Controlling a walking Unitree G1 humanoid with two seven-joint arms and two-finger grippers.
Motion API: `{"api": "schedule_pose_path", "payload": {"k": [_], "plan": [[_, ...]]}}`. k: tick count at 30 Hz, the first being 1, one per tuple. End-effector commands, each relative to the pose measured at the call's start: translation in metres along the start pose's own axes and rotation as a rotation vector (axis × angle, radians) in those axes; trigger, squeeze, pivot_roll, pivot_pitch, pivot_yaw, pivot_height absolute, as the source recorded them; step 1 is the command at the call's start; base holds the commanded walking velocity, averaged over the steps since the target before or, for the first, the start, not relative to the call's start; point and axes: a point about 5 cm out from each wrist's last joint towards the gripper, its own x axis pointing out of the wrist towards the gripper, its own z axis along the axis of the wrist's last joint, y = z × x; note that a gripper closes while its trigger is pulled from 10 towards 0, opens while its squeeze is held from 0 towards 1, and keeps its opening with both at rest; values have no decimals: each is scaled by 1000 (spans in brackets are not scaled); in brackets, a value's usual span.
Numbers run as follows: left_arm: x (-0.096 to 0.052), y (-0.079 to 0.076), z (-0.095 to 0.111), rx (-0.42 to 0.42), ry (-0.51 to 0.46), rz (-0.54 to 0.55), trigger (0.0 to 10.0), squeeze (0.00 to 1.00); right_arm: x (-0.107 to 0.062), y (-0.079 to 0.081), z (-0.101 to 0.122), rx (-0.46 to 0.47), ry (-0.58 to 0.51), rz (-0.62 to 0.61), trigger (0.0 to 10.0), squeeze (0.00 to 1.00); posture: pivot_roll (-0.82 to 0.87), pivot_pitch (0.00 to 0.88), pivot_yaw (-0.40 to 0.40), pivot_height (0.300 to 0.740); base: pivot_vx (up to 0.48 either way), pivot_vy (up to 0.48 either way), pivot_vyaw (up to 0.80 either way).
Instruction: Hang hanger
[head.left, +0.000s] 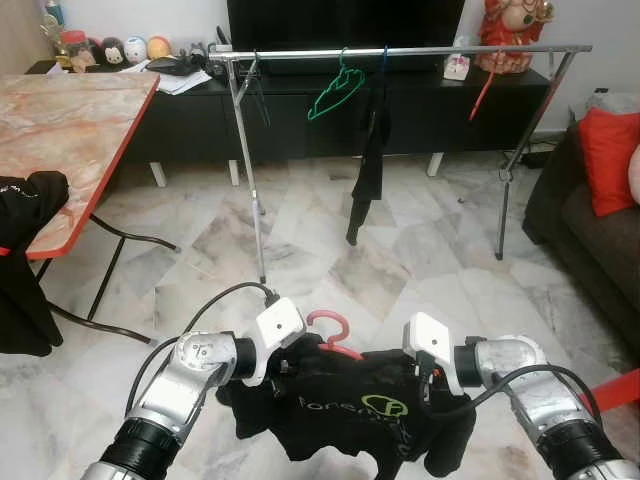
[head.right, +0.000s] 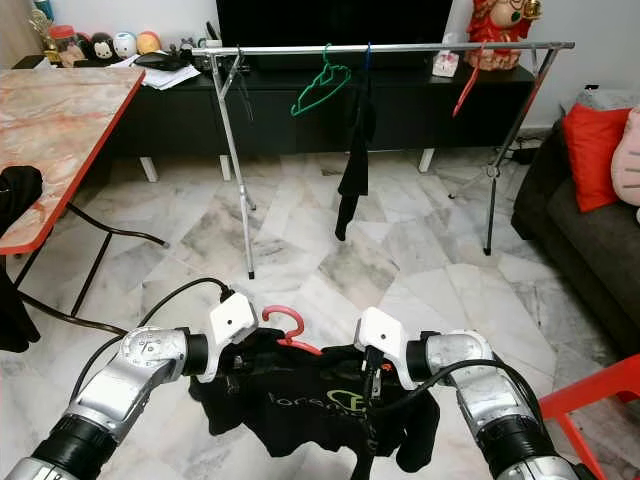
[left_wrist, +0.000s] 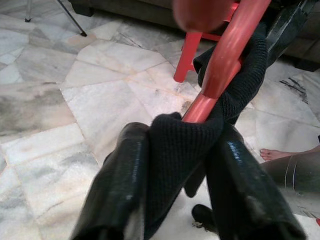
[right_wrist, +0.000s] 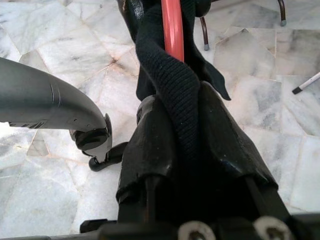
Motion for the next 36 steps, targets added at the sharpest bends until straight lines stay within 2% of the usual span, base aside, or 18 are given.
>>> {"api": "schedule_pose_path", "payload": {"k": [1, 22, 32, 33, 34, 36], "plan": [[3, -7, 2, -4, -17, -49, 0, 0, -2, -5, 15, -47, -50, -38, 10000, 0, -111, 0, -59, 740, 0, 0, 0], [1, -11, 8, 2, -38, -77, 0, 0, 2, -5, 16, -49, -50, -27, 10000, 0, -109, 0, -56, 740, 0, 0, 0], [0, -13, 10, -2, -52, -94, 0, 0, 3, -8, 14, -49, -40, -63, 10000, 0, -107, 0, -55, 740, 0, 0, 0], [0, -13, 9, 6, -49, -94, 4745, 0, 3, -8, 14, -50, -39, -63, 10000, 0, -107, 0, -55, 740, 0, 0, 0], [0, -14, 9, 15, -42, -97, 10000, 0, 3, -7, 14, -53, -39, -63, 10000, 0, -106, 0, -55, 740, 0, 0, 0], [1, -16, 8, 14, -35, -109, 10000, 0, 3, -7, 14, -54, -40, -61, 10000, 0, -106, 0, -55, 740, 0, 0, 0]]}}
